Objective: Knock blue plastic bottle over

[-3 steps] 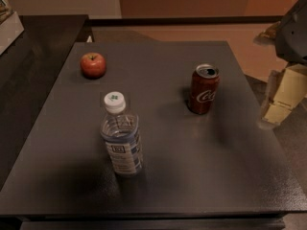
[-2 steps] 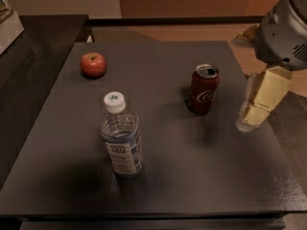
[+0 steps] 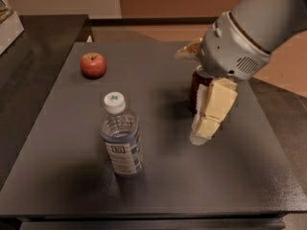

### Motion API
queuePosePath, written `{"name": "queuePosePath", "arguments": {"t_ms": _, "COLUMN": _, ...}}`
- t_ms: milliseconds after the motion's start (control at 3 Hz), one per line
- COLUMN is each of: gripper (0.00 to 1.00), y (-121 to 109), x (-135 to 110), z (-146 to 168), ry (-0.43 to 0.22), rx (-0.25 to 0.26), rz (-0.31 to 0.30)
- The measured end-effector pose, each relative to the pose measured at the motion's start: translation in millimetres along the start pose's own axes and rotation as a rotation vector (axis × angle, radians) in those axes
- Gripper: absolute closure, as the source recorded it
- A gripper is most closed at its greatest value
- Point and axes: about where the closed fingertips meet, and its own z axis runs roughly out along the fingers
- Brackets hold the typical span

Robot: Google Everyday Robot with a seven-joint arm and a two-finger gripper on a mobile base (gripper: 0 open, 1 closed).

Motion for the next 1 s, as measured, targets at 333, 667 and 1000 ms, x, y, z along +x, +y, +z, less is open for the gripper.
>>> {"name": "queuePosePath", "arguments": {"t_ms": 333, "gripper": 0.0, "y": 6.4, "x": -22.9, "z": 18.9, "ry": -0.045, "rx": -0.061, "rz": -0.051}}
{"name": "queuePosePath", "arguments": {"t_ms": 667, "gripper": 0.0, "y": 18.4, "x": -41.7, "z": 39.6, "ry": -0.074, "rx": -0.135, "rz": -0.105}}
{"name": "queuePosePath", "arguments": {"t_ms": 1000, "gripper": 0.0, "y": 28.5, "x": -54.2, "z": 54.8, "ry": -0.092, "rx": -0.193, "rz": -0.145}}
